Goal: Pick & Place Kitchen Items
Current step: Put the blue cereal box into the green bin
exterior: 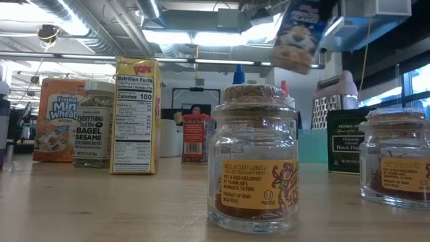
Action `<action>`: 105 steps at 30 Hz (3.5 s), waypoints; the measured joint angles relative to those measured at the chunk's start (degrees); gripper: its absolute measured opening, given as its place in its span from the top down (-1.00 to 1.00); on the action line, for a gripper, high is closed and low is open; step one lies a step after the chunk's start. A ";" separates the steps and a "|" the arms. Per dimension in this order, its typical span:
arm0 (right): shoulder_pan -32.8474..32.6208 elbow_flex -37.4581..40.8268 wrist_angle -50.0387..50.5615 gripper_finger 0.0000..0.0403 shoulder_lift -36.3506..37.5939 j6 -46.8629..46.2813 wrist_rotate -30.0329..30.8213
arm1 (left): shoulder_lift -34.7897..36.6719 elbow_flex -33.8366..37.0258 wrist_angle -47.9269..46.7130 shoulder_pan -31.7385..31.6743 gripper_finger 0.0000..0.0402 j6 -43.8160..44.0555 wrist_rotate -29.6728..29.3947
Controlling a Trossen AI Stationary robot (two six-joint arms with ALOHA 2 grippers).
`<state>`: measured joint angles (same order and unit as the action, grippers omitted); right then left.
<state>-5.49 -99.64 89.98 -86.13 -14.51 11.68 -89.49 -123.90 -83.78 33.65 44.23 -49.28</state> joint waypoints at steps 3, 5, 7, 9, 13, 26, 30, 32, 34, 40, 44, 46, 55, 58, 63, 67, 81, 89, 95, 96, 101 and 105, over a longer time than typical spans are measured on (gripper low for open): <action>2.36 -1.22 0.02 0.38 -0.02 2.98 4.02 | 0.00 0.00 -1.25 0.00 -0.01 -0.02 0.07; 4.62 -1.39 0.05 0.38 0.00 5.19 5.19 | 0.00 0.00 -2.03 0.00 -0.01 -0.02 0.07; 7.62 -1.39 0.01 0.38 -0.27 7.49 5.42 | 0.03 0.00 -3.03 0.00 -0.01 0.00 0.12; 11.05 -1.39 -0.28 0.38 -0.96 9.46 5.88 | 0.16 0.00 -3.73 0.00 -0.01 -0.01 1.34; 17.64 -1.39 -2.23 0.38 -2.98 14.89 5.84 | 0.50 0.00 -4.23 -0.07 -0.01 -0.80 4.51; 31.66 -1.39 -10.85 0.38 -16.83 29.05 1.79 | 0.50 0.00 -4.89 -0.07 -0.01 -3.48 10.30; 33.90 -1.37 -13.34 0.38 -20.80 31.69 1.77 | 0.50 0.00 -5.76 -0.07 -0.01 -3.48 10.42; 34.73 -1.37 -14.57 0.38 -22.34 31.91 2.22 | 0.50 0.00 -6.30 -0.07 -0.01 -3.25 10.41; 35.43 -1.37 -15.35 0.38 -23.24 31.97 3.42 | 0.50 0.00 -6.29 -0.07 -0.01 -3.02 10.43; 37.19 -1.37 -15.87 0.38 -24.70 32.99 3.52 | 0.50 0.00 -6.28 0.11 -0.02 -3.02 10.43; 37.98 -1.36 -15.88 0.38 -25.37 32.99 3.28 | 0.50 0.00 -6.28 0.11 -0.01 -3.51 10.41; 38.24 -1.34 -16.41 0.38 -25.46 32.99 3.25 | 0.50 0.00 -6.26 0.11 -0.01 -4.42 10.40; 39.55 -1.33 -20.96 0.38 -25.44 32.99 -0.35 | 0.50 0.00 -6.26 -0.52 -0.01 -6.49 10.40; 39.79 -1.33 -20.74 0.38 -25.44 32.97 -0.30 | 0.50 0.00 -6.24 -0.50 -0.01 -6.47 10.83; 40.38 -1.33 -20.15 0.38 -25.44 32.99 0.13 | 0.50 0.00 -6.24 -0.50 -0.02 -6.10 11.89; 40.50 -1.33 -20.59 0.38 -25.44 33.97 0.24 | 0.50 0.00 -6.24 -0.50 -0.01 -6.05 11.90; 40.45 -1.33 -21.45 0.38 -25.44 40.57 0.11 | 0.50 0.00 -6.24 -0.37 -0.01 -5.91 12.98; 40.48 -1.33 -21.47 0.38 -25.44 44.98 0.11 | 0.50 0.00 -6.24 -0.37 -0.01 -5.79 13.38; 40.63 -1.31 -21.48 0.38 -27.15 45.50 0.13 | 0.50 0.00 -6.24 -0.37 -0.02 -4.50 13.40; 40.65 -1.31 -21.54 0.38 -27.57 45.60 0.13 | 0.50 0.00 -6.24 -0.37 -0.02 -4.39 13.40; 40.65 -1.31 -21.72 0.38 -29.11 46.74 0.18 | 0.50 0.00 -6.24 -0.37 -0.01 -4.28 13.40; 40.65 -1.31 -21.70 0.38 -29.94 46.91 0.18 | 0.50 0.00 -6.24 -0.37 -0.02 -4.33 13.39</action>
<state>35.16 -100.95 68.28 -116.07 32.40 11.86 -88.99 -123.90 -90.02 33.28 39.90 -35.89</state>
